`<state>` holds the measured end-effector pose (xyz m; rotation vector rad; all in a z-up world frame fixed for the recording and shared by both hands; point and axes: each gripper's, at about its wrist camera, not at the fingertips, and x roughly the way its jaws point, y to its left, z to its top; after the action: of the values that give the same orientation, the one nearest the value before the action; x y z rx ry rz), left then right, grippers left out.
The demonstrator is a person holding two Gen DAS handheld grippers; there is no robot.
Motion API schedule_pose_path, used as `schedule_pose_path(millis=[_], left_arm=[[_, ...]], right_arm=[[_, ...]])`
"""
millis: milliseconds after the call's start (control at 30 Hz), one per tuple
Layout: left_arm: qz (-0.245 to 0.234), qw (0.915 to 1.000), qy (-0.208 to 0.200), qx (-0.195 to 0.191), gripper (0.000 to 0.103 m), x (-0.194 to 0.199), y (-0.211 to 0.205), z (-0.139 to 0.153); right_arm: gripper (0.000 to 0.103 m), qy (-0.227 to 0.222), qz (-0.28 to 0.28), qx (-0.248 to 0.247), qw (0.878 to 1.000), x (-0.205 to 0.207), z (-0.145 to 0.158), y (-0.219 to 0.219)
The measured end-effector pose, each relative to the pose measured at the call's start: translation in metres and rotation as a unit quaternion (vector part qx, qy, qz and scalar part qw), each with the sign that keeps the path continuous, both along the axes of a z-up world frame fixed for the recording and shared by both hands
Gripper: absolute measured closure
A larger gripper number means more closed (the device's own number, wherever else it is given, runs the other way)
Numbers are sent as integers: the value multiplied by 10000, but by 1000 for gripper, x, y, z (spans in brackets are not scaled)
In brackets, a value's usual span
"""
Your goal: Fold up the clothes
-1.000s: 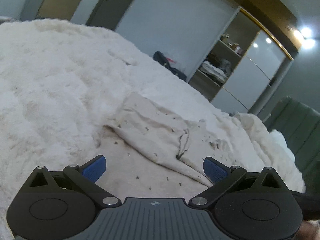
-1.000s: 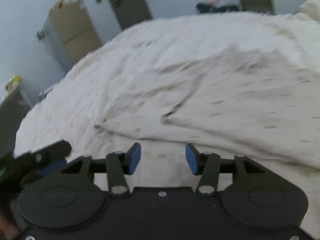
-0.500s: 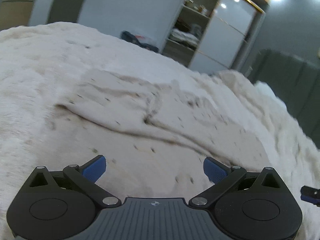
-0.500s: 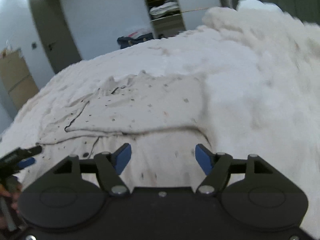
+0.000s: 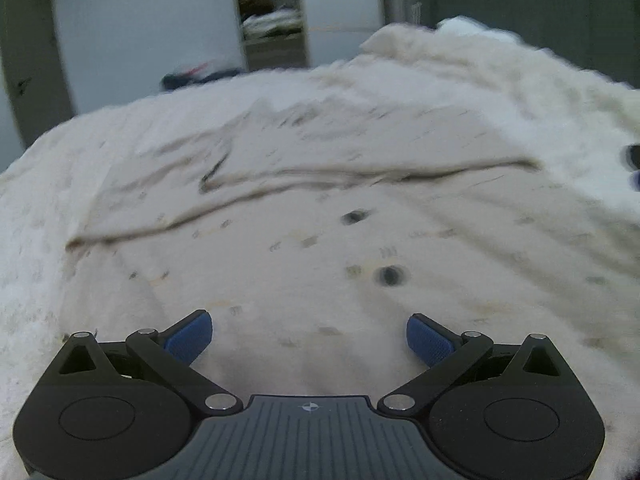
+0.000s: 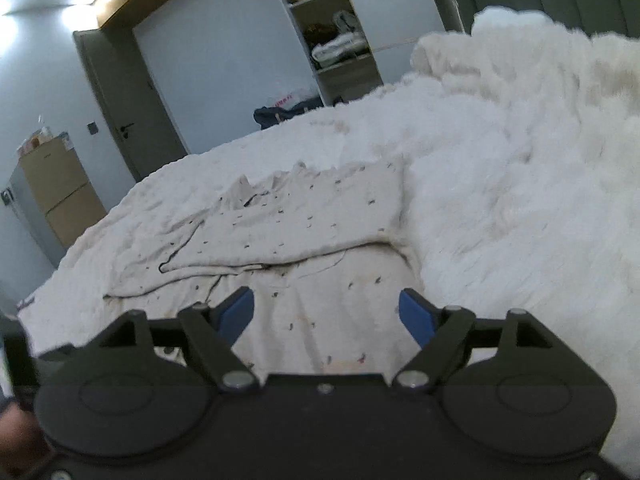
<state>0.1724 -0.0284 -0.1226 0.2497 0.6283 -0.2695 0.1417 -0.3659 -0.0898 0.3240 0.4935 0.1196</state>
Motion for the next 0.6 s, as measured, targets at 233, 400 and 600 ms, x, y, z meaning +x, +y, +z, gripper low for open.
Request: schedule_pose_path(millis=[233,400,600], left_arm=[[-1249,9916,-274,185,0,-59,-53,16],[-1620,9858,346,258,0,-62,-79,-21],[-1925,9787,701,84,1,-69,-87,-22]], right_arm=[[22,-181,-88,-25,9998,-21,5,-17],[22,-261,-182,266,9991,-27,5,-33],[22,-282,-194,493,9982,-28,3,-40]])
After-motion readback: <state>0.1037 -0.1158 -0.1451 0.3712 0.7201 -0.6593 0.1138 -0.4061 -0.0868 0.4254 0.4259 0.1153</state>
